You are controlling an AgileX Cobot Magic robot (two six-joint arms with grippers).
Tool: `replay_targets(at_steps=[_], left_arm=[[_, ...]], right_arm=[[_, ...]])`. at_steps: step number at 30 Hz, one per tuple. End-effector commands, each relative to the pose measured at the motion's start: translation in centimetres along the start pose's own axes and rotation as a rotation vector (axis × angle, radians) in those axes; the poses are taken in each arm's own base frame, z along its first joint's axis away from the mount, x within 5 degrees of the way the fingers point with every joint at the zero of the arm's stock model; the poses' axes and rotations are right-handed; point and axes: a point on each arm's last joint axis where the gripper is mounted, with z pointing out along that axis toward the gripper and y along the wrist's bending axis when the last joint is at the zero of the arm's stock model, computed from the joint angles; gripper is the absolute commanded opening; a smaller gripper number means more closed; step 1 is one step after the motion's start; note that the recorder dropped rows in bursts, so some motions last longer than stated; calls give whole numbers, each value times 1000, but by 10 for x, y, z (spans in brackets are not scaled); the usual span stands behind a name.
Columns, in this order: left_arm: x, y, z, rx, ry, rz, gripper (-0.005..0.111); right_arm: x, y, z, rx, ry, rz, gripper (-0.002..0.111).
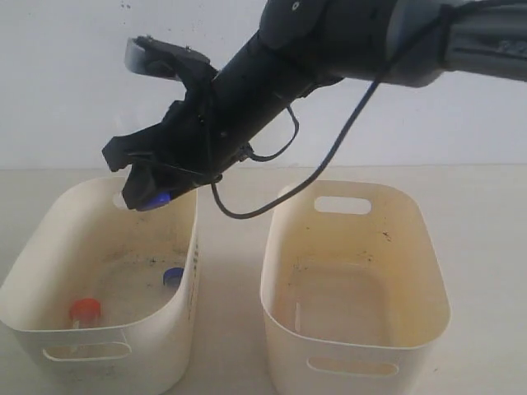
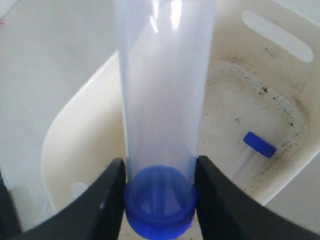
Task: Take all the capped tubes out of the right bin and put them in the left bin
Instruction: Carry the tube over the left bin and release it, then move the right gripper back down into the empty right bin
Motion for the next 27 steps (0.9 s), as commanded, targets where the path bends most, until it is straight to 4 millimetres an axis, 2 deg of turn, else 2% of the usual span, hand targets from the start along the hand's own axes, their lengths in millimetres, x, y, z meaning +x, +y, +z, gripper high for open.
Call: replay_targets(at_steps=[1,2,4,7,9,10,15,19,23,27], left_arm=[[0,0,0,-3,-4,-4,4],[0,0,0,-3,-4,-4,4],[0,0,0,-3,-4,-4,4],[0,0,0,-3,-4,-4,4],[0,0,0,-3,-4,-4,4],[0,0,0,-3,-4,-4,4],[0,0,0,-3,-4,-4,4],[0,0,0,-3,-4,-4,4],[0,0,0,-3,-4,-4,4],[0,0,0,-3,-4,-4,4]], right_arm=[[-6,-11,19,9,30,45,69],[-6,-10,21,1,32,48,72],[-8,-7,21,-3,26,45,62],[-10,-1,13,-7,14,32,36],[-9,5,3,-22,47,-7,7],[-8,8,-2,-25,63,-30,0],[-6,28,-43,-11,119,-130,0],[-1,32,-73,108,173,-162,0],[1,31,-92,220,169,-213,0],[13,24,-104,283,202,-221,0]])
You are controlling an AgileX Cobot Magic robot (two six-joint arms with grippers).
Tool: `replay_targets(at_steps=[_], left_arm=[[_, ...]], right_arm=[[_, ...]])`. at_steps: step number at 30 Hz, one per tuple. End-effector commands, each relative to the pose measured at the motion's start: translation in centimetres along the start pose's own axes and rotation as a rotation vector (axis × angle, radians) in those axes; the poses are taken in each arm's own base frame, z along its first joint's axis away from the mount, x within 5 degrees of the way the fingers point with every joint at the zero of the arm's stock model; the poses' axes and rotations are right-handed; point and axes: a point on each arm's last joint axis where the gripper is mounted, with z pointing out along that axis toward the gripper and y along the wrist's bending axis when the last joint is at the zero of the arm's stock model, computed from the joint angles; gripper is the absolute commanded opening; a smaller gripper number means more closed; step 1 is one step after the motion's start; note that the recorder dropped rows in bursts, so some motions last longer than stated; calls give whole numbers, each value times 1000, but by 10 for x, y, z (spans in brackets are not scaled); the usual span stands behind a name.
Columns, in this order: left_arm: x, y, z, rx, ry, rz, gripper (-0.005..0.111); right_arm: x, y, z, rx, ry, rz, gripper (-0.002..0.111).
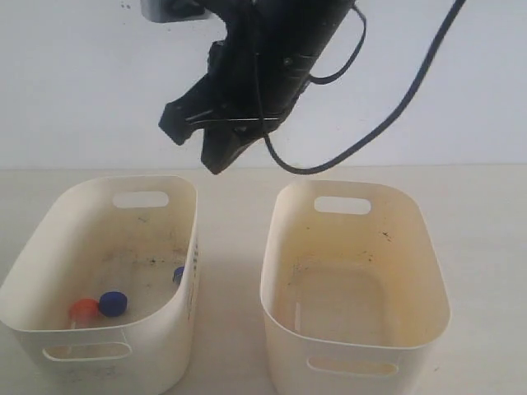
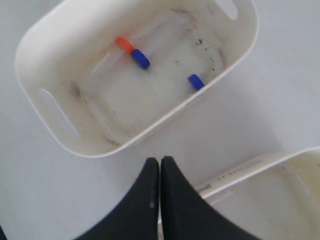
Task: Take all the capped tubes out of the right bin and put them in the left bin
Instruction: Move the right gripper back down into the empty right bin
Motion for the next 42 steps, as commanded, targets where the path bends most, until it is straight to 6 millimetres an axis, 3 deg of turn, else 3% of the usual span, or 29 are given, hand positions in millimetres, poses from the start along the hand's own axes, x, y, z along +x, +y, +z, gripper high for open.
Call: replay_targets(at_steps=[1,6,10,16,21,28,36,42], left_arm=[[0,0,0,-3,-4,-4,4],[0,0,0,-3,-4,-4,4],[0,0,0,-3,-4,-4,4],[0,0,0,-3,-4,-4,4],[0,0,0,-3,-4,-4,4],[0,0,0,-3,-4,-4,4],[0,0,0,-3,-4,-4,4],[0,0,0,-3,-4,-4,4]], right_arm=[[20,-10,-7,58,56,9,0],[56,-42,9,-22,134,-25,0],[77,-62,22,-181,77,-131,0],[99,-90,40,-169,95,-63,0],[104,-98,64,-209,124,-125,0],[115,-107,95,-258,186,-86,0],[122,-102,113,-308,123,44,0],[131,-106,128,-221,55,123,0]])
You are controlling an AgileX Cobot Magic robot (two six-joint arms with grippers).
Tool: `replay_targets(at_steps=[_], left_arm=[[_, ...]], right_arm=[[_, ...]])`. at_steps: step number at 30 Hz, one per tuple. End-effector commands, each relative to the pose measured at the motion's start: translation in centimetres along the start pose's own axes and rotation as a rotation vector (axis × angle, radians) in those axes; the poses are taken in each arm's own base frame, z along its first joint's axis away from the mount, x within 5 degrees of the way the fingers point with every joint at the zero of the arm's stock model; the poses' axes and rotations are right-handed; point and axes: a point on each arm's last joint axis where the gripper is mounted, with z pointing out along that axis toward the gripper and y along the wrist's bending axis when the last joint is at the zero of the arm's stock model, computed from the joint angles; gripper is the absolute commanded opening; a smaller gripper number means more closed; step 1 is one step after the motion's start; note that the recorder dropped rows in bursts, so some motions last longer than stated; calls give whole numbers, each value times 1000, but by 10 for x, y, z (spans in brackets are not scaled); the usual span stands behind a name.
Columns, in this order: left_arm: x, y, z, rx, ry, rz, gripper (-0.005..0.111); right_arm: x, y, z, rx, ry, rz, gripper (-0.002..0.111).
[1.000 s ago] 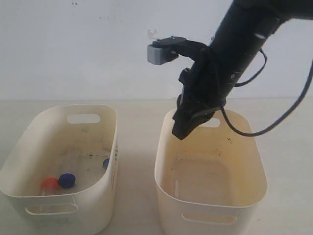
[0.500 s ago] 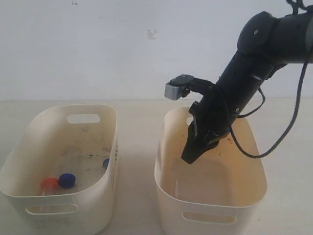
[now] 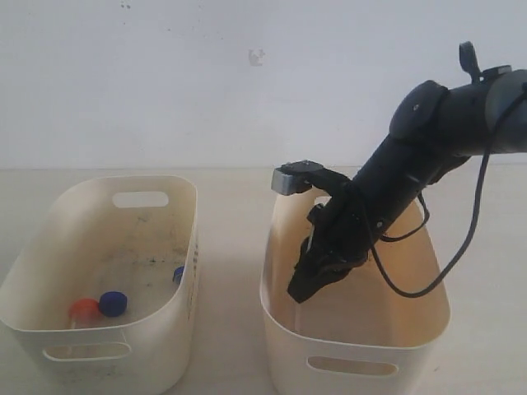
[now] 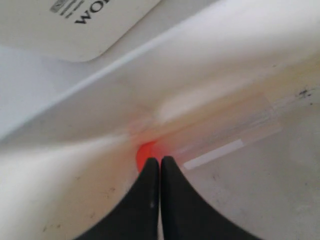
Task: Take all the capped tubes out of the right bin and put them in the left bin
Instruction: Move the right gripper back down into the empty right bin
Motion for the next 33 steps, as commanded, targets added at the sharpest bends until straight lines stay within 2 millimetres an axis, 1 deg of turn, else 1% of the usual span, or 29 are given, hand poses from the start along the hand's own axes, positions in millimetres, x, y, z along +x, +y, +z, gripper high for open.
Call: replay_targets(at_steps=[1,5,10,13,15,20,24,27,33], left_arm=[[0,0,0,-3,-4,-4,4],[0,0,0,-3,-4,-4,4],[0,0,0,-3,-4,-4,4],[0,0,0,-3,-4,-4,4],[0,0,0,-3,-4,-4,4],[0,0,0,-3,-4,-4,4],[0,0,0,-3,-4,-4,4],[0,0,0,-3,-4,-4,4],[0,0,0,-3,-4,-4,4]], right_arm=[[3,-8,6,64,-72,49,0],[0,-9,7,71,-118,83,0],[-1,-9,7,73,-128,111,0],[-1,-10,8,83,-124,98,0],[1,-10,8,80,-108,52,0],[7,-10,13,83,-85,8,0],[9,-11,15,93,-97,22,0],[8,-10,16,90,-108,23,0],[2,-2,23,98,-111,7,0]])
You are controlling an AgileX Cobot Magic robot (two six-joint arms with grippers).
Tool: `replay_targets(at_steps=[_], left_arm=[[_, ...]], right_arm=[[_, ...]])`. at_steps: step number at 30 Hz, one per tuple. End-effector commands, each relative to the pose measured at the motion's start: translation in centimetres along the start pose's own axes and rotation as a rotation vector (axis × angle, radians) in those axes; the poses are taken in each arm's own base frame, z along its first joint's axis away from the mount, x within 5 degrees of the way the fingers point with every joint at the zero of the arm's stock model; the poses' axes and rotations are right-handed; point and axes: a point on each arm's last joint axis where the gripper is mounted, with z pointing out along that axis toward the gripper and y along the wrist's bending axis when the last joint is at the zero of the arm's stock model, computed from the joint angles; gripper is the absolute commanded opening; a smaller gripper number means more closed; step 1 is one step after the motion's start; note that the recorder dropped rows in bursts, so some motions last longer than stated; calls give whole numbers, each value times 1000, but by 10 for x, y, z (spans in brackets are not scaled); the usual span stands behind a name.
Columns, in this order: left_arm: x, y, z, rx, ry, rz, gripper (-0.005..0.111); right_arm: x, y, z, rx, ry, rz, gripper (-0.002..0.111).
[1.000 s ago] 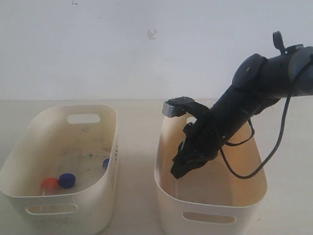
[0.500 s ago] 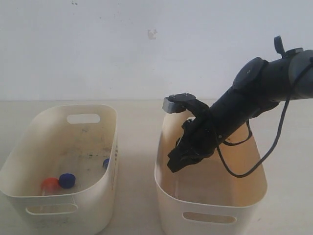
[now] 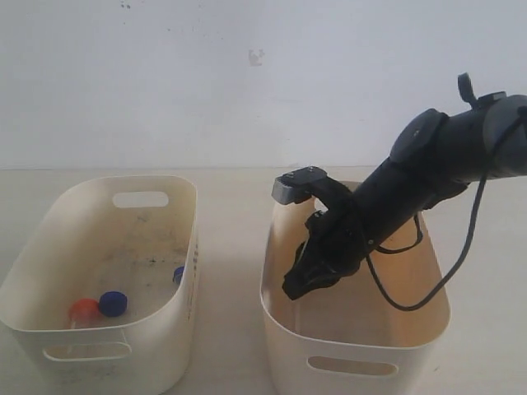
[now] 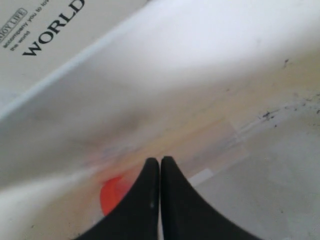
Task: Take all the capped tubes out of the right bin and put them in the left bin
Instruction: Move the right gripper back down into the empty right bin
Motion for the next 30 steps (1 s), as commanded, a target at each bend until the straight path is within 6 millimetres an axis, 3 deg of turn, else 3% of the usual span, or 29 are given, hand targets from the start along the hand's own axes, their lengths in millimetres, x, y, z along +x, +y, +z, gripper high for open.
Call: replay_targets(at_steps=[1,9,15,24,30], left_arm=[[0,0,0,-3,-4,-4,4],[0,0,0,-3,-4,-4,4],[0,0,0,-3,-4,-4,4],[0,0,0,-3,-4,-4,4],[0,0,0,-3,-4,-4,4]], right_arm=[[-3,6,5,5,-9,-4,0],[-4,3,5,29,-25,49,0],[6,-3,23,-8,20,114,0],[10,-8,33,-9,31,202,0],[13,-10,15,124,121,216,0]])
